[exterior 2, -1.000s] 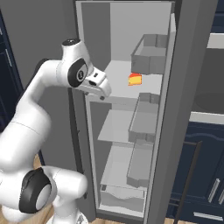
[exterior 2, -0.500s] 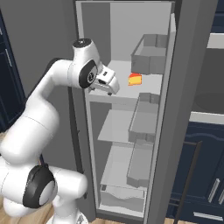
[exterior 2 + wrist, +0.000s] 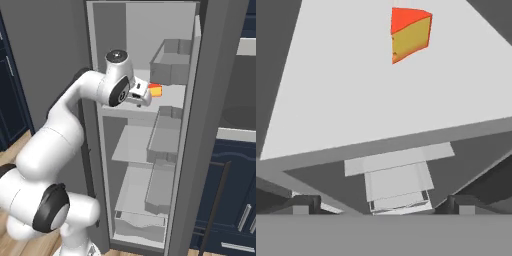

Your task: Pick the cheese from the fridge and the cheese grater from the cabinet and place them next to the salad bowl.

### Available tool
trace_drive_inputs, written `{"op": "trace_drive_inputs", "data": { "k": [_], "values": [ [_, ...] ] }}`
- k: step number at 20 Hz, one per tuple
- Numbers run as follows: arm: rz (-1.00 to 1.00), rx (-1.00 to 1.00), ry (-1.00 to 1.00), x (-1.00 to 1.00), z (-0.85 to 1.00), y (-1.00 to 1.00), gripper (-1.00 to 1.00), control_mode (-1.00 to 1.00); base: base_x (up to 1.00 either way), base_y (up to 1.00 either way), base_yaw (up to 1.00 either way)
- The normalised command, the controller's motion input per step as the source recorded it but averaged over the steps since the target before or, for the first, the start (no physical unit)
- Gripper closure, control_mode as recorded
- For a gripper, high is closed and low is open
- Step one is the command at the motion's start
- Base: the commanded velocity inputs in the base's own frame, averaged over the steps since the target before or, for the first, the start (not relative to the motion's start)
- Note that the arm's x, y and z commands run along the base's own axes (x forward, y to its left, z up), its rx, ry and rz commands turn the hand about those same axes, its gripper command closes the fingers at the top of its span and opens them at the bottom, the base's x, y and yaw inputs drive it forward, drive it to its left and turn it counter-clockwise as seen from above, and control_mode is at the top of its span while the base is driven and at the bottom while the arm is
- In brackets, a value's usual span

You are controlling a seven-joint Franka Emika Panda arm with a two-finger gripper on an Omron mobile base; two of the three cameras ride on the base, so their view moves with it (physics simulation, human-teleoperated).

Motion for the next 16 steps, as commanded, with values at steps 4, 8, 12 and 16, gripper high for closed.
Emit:
{"op": "trace_drive_inputs", "data": {
  "k": [4, 8, 12, 16],
  "values": [
    [0.0, 0.0, 0.0, 0.58, 0.0, -0.21, -1.0, -1.0, 0.0, 0.0, 0.0],
    [0.0, 0.0, 0.0, 0.51, 0.0, -0.14, -1.0, -1.0, 0.0, 0.0, 0.0],
    [-0.04, 0.0, 0.0, 0.56, 0.0, 0.0, -1.0, -1.0, 0.0, 0.0, 0.0],
    [-0.12, 0.0, 0.03, 0.55, 0.0, 0.0, -1.0, -1.0, 0.0, 0.0, 0.0]
  ]
}}
